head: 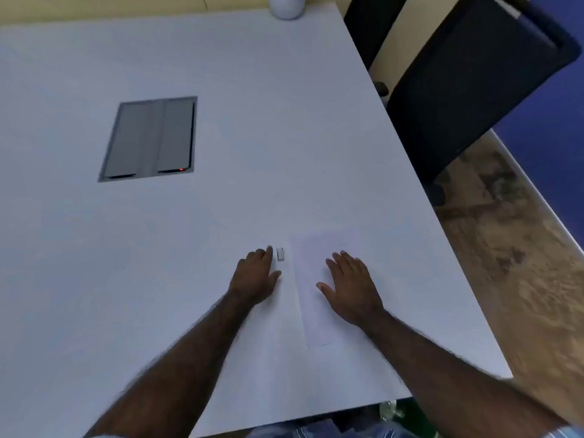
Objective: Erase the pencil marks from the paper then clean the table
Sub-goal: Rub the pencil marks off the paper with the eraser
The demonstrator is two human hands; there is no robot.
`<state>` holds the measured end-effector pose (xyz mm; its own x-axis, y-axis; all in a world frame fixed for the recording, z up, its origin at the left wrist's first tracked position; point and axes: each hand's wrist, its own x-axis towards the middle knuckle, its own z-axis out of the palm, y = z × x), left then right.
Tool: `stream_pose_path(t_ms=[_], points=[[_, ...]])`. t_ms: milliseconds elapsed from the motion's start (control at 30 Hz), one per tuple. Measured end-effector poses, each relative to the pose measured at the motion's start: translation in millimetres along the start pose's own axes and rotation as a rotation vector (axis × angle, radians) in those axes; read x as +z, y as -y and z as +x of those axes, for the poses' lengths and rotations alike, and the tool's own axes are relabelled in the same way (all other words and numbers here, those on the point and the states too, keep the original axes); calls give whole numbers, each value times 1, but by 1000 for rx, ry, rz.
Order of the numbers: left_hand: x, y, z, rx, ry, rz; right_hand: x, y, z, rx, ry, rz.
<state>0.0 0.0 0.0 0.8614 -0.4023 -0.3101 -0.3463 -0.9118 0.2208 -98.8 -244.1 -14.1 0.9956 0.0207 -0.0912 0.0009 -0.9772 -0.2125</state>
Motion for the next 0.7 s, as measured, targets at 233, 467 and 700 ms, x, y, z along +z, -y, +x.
stream_pose_path(t_ms=[233, 467, 700], points=[[16, 6, 34, 47, -11, -49, 14, 17, -24, 52, -90, 171], [29, 10, 58, 65, -119, -128, 7, 30, -36, 181, -134, 445], [32, -1, 41, 123, -212, -217, 2, 33, -23, 351, -142, 766]])
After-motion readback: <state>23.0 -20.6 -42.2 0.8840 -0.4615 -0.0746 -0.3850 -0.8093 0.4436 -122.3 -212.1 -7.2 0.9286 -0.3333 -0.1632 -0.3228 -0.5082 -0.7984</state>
